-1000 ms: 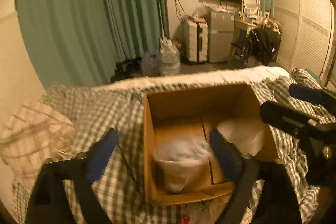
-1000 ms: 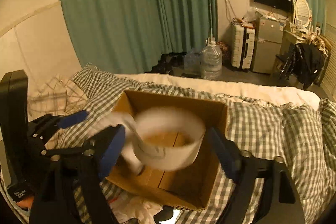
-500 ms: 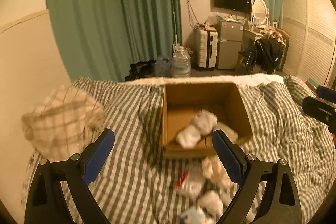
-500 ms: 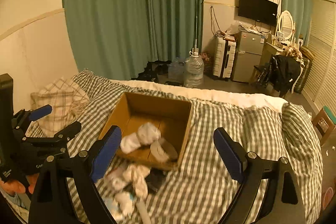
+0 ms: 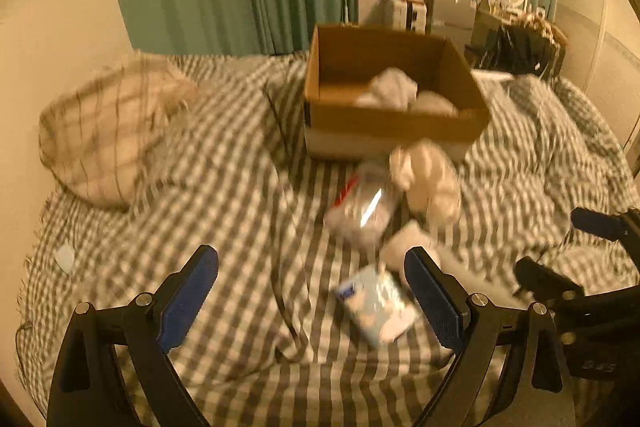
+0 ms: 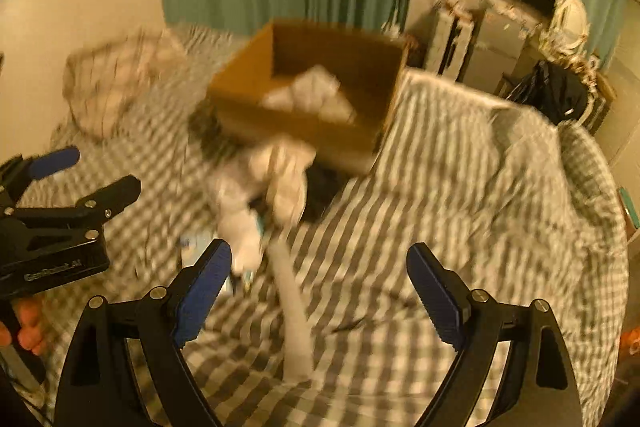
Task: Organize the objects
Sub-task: 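Drop the sock and tape roll into the cardboard box, opening both grippers, then grasp the tissue pack with the left gripper while the right gripper grasps the white tube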
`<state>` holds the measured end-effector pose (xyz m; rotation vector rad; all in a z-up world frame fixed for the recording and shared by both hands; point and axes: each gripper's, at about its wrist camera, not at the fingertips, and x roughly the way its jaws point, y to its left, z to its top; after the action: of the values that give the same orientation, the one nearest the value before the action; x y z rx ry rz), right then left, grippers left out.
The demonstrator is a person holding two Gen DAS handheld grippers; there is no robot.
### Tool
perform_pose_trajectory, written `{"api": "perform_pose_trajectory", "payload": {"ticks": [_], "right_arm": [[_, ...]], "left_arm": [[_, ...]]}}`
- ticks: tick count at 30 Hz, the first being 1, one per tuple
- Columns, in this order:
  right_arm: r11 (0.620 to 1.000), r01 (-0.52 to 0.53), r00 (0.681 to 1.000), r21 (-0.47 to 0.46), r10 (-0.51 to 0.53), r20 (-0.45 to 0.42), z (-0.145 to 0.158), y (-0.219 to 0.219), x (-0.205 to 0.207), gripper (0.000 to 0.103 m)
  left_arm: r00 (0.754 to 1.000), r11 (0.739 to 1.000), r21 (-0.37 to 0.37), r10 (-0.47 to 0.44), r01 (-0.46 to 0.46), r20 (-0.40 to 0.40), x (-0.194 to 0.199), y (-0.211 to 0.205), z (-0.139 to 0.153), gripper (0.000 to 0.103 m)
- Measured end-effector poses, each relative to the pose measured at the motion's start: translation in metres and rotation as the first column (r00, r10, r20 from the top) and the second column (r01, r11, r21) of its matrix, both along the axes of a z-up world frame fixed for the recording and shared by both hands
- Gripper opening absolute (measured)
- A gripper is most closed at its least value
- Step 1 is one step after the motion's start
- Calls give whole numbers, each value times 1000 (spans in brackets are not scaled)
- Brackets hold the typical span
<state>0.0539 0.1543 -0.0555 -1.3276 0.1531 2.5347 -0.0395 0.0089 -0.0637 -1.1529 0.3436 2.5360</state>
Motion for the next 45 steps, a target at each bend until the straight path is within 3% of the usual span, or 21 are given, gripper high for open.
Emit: {"api": "perform_pose_trajectory", "payload": {"ticks": [3, 8, 13, 15, 17, 19, 25, 33, 35, 38, 45], "right_arm": [[999, 11, 997, -48, -7, 76, -29, 4, -5, 84], [992, 21, 987, -122, -2, 158, -58, 8, -10, 67], [990, -12, 963, -141, 49, 266, -86, 3, -23, 66], [990, -8, 956, -138, 48, 290, -92, 3, -24, 51], [991, 2, 957, -133, 37, 288, -91, 5, -24, 26], [991, 6, 968, -131, 27, 251, -83, 8, -20, 16], [999, 39, 995, -29, -36, 94, -38, 19, -6, 14], [996, 67, 996, -51, -64, 66, -33, 33, -15, 14], [996, 66, 996, -57, -63, 65, -35, 36, -15, 14], [996, 65, 996, -67, -61, 65, -37, 37, -16, 14], [996, 69, 997, -53, -67, 33, -24, 35, -9, 14]], "left_arm": [[999, 1000, -16, -11, 11, 41, 3, 2, -25, 97], [993, 1000, -11, -13, 14, 121, -4, 2, -49, 97], [986, 1000, -17, -8, 11, 168, -9, 2, -65, 97], [984, 1000, -23, -11, 16, 181, -9, 4, -69, 97], [983, 999, -28, -15, 20, 185, -9, 6, -70, 97], [982, 999, -30, -19, 25, 190, -9, 8, -70, 97], [973, 999, -23, -36, 42, 230, -12, 20, -75, 97], [940, 998, -39, -33, 49, 340, -27, 44, -107, 96], [928, 998, -38, -26, 43, 372, -31, 46, -116, 90], [930, 997, -31, -52, 68, 363, -27, 49, -114, 71], [930, 999, 7, -53, 54, 363, -16, 37, -96, 64]]}}
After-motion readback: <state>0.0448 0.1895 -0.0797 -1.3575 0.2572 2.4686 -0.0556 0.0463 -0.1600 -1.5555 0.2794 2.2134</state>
